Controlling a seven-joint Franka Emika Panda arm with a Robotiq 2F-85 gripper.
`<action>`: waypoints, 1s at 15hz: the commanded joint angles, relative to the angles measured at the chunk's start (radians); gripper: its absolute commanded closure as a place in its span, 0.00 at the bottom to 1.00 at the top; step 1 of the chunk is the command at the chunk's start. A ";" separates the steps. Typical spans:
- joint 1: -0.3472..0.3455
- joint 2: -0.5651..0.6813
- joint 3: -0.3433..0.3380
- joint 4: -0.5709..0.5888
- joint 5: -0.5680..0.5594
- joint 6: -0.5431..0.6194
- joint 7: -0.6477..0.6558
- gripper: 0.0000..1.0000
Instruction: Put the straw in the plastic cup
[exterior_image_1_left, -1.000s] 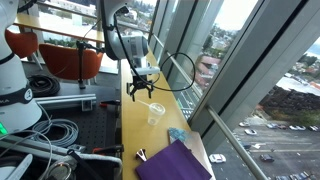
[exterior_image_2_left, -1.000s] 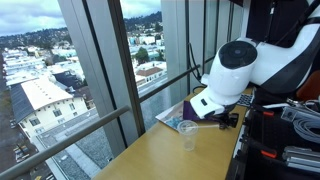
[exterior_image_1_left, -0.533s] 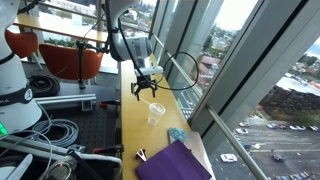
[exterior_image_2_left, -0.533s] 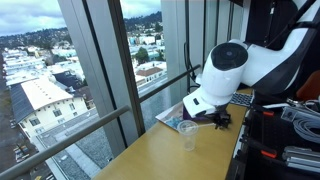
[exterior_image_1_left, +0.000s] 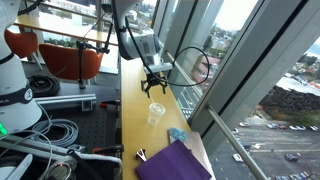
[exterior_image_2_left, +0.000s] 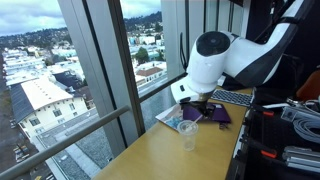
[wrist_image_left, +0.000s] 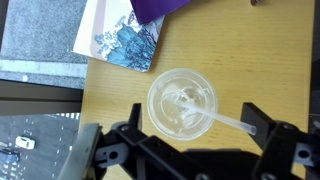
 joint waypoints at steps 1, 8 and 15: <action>-0.019 -0.010 -0.015 0.035 -0.004 0.011 0.000 0.00; -0.033 0.000 0.002 0.081 0.066 -0.006 -0.029 0.00; -0.023 0.013 0.042 0.176 0.498 -0.342 -0.148 0.00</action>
